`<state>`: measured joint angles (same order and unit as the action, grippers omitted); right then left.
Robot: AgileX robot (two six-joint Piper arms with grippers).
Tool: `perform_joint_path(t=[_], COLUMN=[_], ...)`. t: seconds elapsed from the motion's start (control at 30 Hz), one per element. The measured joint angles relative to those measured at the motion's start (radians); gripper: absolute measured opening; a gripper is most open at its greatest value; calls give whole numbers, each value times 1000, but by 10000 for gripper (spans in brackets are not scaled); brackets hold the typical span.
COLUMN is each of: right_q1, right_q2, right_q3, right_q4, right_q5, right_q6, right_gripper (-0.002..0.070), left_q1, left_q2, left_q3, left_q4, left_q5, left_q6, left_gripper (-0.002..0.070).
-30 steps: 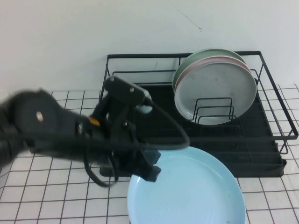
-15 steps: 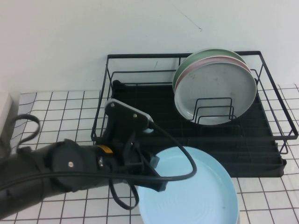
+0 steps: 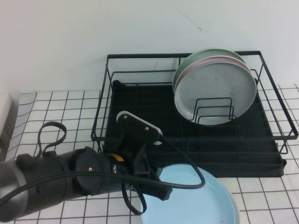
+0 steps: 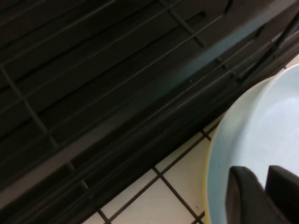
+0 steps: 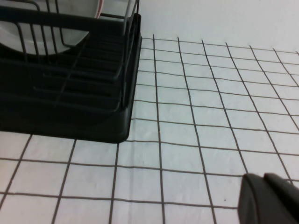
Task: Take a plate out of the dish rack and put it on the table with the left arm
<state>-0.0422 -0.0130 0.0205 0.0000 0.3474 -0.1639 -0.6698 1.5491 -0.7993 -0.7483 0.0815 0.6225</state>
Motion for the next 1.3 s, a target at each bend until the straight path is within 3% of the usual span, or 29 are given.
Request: perform_joint_path(t=[0.3, 0.37, 0.47, 0.57, 0.67, 1.03, 1.3], right_q1=[0, 0, 0, 0, 0, 0, 0], right_q2=[0, 0, 0, 0, 0, 0, 0], right_q3=[0, 0, 0, 0, 0, 0, 0], right_q4=[0, 0, 0, 0, 0, 0, 0], right_q5=[0, 0, 0, 0, 0, 0, 0], right_q6=[0, 0, 0, 0, 0, 0, 0], right_gripper=[-3, -3, -3, -3, -3, -3, -3], left_q1=[0, 0, 0, 0, 0, 0, 0], left_q2=[-4, -21, -79, -173, -282, -543, -548], left_q3=[0, 0, 0, 0, 0, 0, 0], left_q4=[0, 0, 0, 12, 53, 82, -33], left_q5=[17, 27, 29, 25, -1, -64, -58], left_q6=[23, 31, 37, 65, 106, 189, 210], left_gripper=[342, 369, 305, 119, 36, 1, 0])
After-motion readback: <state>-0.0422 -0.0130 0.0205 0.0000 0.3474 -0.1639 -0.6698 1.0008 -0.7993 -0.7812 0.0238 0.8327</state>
